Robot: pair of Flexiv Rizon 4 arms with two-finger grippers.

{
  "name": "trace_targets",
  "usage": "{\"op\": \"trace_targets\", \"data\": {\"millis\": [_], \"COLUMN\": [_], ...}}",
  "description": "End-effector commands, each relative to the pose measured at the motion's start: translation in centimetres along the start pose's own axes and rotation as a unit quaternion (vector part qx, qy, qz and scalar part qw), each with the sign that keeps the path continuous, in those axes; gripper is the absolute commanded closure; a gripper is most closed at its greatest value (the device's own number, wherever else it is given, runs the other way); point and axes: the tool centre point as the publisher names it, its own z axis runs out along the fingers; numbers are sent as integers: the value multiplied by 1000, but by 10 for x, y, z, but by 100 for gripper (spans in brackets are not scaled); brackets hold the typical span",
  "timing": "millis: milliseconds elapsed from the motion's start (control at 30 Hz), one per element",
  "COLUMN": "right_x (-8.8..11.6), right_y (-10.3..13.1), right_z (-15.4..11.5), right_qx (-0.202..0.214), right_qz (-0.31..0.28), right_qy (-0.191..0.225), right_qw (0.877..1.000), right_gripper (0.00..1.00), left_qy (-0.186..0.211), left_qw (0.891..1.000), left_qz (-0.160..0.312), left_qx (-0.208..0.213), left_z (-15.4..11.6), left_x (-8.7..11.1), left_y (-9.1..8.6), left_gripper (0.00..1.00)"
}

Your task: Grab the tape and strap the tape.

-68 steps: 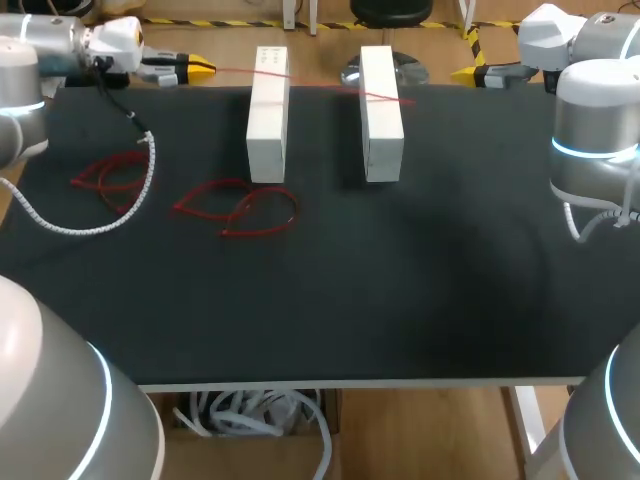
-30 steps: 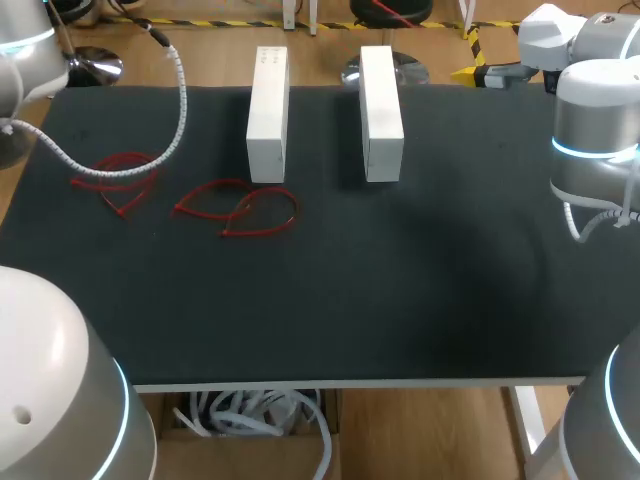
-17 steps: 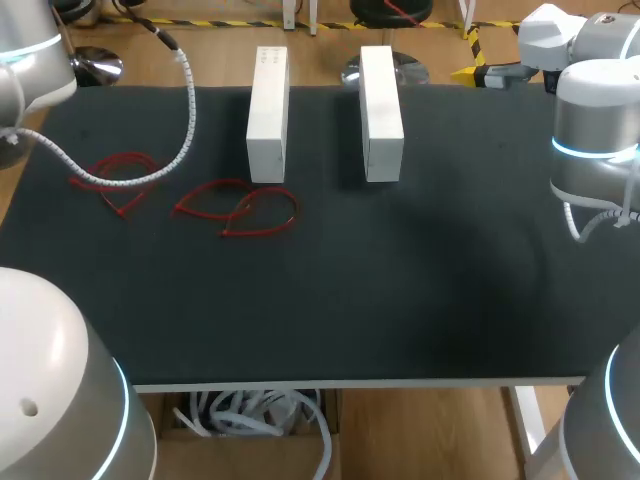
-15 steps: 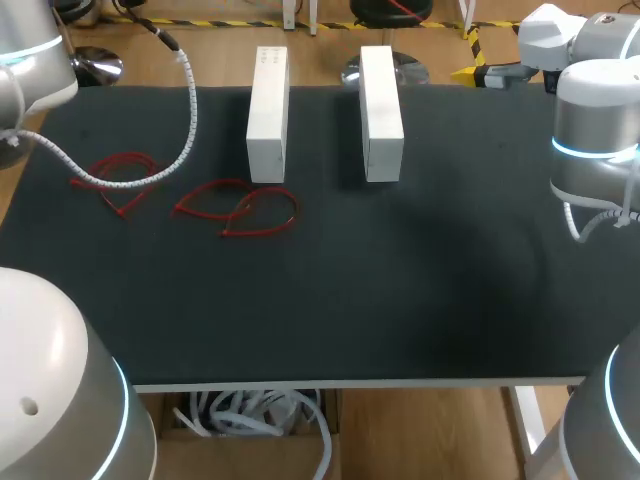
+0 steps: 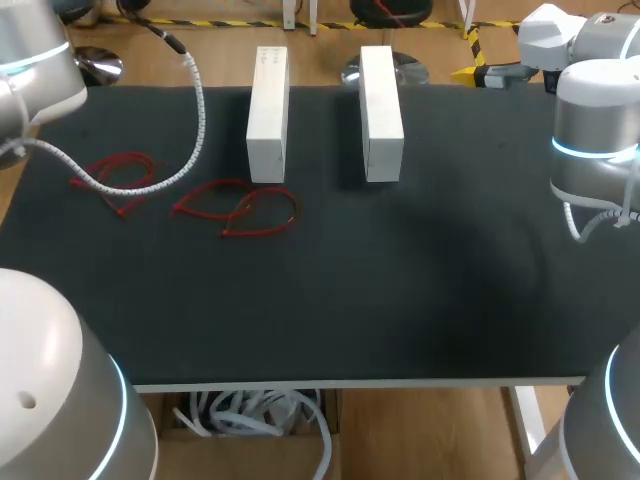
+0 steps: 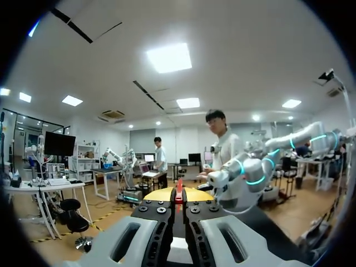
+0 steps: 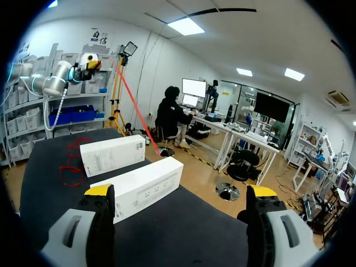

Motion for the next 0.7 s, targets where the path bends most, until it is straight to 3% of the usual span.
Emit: {"op": "trace_targets", "data": {"millis": [33, 233, 400, 700], "right_x": [0, 0, 0, 0], "right_y": [-1, -1, -1, -1], "right_z": [0, 0, 0, 0], "right_qx": [-1, -1, -1, -1], "right_qz": [0, 0, 0, 0], "right_qy": [0, 0, 0, 0], "right_qw": [1000, 1000, 1000, 1000], "right_gripper": [0, 0, 0, 0], "left_qy": [102, 147, 187, 217], "left_qw": [994, 988, 980, 974], "left_qz": [31, 53, 64, 67], "left_qx": [14, -1, 16, 12], "left_z": [6, 21, 31, 39], "left_x": [-9, -5, 2, 10], "left_y": [-3, -6, -10, -9], "left_gripper": [100, 100, 100, 100]}}
